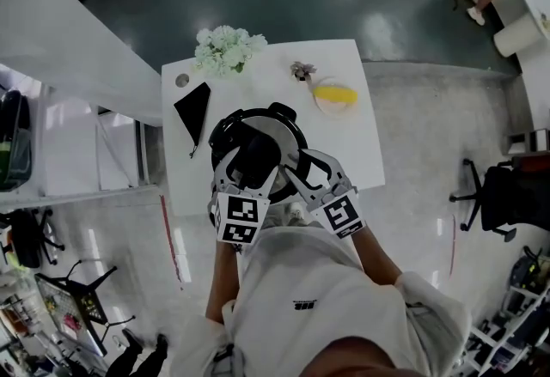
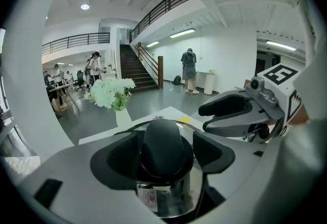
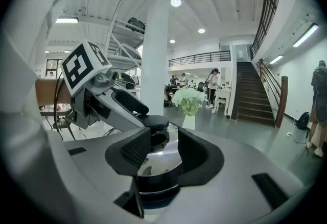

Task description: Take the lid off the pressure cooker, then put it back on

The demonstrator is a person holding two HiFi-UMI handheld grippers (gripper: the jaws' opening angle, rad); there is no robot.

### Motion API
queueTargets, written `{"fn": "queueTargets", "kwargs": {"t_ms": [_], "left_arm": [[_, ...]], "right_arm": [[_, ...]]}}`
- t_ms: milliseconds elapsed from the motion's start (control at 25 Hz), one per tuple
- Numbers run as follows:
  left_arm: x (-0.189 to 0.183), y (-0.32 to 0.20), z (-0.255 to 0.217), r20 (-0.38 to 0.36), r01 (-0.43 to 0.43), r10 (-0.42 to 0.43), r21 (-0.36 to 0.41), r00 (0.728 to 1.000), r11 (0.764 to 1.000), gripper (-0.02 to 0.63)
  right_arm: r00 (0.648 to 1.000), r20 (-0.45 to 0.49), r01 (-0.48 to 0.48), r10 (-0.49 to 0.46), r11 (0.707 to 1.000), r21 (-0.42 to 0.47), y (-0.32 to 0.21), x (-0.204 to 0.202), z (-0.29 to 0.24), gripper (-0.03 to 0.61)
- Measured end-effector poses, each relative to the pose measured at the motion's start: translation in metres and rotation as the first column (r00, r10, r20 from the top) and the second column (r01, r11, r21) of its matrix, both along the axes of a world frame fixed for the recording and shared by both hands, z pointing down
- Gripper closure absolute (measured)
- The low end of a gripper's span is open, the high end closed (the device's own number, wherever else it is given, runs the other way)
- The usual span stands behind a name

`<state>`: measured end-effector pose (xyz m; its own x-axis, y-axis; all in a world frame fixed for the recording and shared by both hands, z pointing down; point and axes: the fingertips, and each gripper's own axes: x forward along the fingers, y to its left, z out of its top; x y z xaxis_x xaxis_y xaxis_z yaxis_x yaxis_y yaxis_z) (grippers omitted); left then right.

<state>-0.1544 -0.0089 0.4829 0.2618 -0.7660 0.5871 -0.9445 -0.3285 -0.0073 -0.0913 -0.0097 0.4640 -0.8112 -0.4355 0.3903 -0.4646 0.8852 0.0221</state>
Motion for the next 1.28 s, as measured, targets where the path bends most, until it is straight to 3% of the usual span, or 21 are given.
{"fn": "queueTargets", "kwargs": {"t_ms": [200,400,720,1280], "left_arm": [[-0.001,-0.005,0.008,0.014,-0.026,0.027,-0.059,1.000,0.998,0.264],[0.000,-0.011,0.018,0.033,-0.050,0.054,-0.111,0.998,0.993,0.310],[0.003,-0.015,0.031,0.032,-0.066,0.073,-0.177,0.997,0.982,0.313],[0.003,-0.014,0.035,-0.029,-0.084,0.080,-0.212,0.996,0.974,0.322]], "right_arm": [[1.000,-0.014,-0.007,0.007,1.000,-0.010,-0.003,-0.002,0.004,0.413],[1.000,-0.017,-0.015,0.015,1.000,-0.016,-0.007,-0.004,0.008,0.413],[1.000,-0.022,-0.021,0.021,1.000,-0.023,-0.014,-0.005,0.011,0.413],[0.999,-0.025,-0.022,0.022,1.000,-0.021,-0.019,-0.012,0.015,0.414]]}}
